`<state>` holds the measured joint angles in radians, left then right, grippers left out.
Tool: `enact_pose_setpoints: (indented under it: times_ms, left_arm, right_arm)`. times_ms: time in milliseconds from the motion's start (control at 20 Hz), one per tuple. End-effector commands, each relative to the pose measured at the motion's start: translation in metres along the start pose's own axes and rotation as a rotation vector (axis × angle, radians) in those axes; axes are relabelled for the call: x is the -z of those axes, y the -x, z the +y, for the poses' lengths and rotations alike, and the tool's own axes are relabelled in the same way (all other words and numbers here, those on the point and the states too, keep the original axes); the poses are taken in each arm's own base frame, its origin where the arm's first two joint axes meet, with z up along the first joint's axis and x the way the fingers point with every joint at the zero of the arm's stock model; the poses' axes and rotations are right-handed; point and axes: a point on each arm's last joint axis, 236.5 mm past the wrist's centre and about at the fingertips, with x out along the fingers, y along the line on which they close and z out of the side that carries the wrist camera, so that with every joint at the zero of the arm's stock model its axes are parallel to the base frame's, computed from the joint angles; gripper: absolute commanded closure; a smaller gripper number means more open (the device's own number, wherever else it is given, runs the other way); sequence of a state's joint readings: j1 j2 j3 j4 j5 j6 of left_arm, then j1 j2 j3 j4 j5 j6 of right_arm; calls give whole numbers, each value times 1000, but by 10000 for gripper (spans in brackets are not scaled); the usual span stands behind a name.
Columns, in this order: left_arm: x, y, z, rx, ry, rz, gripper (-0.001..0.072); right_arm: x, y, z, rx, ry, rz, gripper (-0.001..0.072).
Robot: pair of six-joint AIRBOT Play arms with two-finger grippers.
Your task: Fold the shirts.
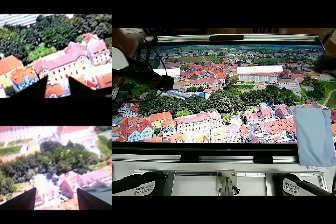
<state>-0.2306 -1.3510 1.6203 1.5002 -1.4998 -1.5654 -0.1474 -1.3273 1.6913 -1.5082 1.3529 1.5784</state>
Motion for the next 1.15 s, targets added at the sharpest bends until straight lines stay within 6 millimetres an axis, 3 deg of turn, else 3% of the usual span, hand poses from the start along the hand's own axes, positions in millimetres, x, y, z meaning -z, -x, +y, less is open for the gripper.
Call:
enact_pose_setpoints:
  times_ms: [0,100,200,500,750,1100]
  left_arm:
    - [50,-26,28,-119,51,288,149]
    - [49,-29,29,-123,51,289,150]
    - [40,-30,32,-135,43,248,152]
    - [17,-37,21,-125,-13,148,168]
    - [17,-37,5,-113,-85,150,168]
    - [16,-37,4,-109,-140,149,169]
  right_arm:
    - [66,-54,99,-54,183,299,85]
    - [91,-71,120,-64,215,400,86]
    - [104,-76,131,-68,246,442,86]
    - [107,-75,140,-77,268,442,86]
    - [107,-75,140,-77,267,442,86]
    - [107,-75,140,-77,268,442,86]
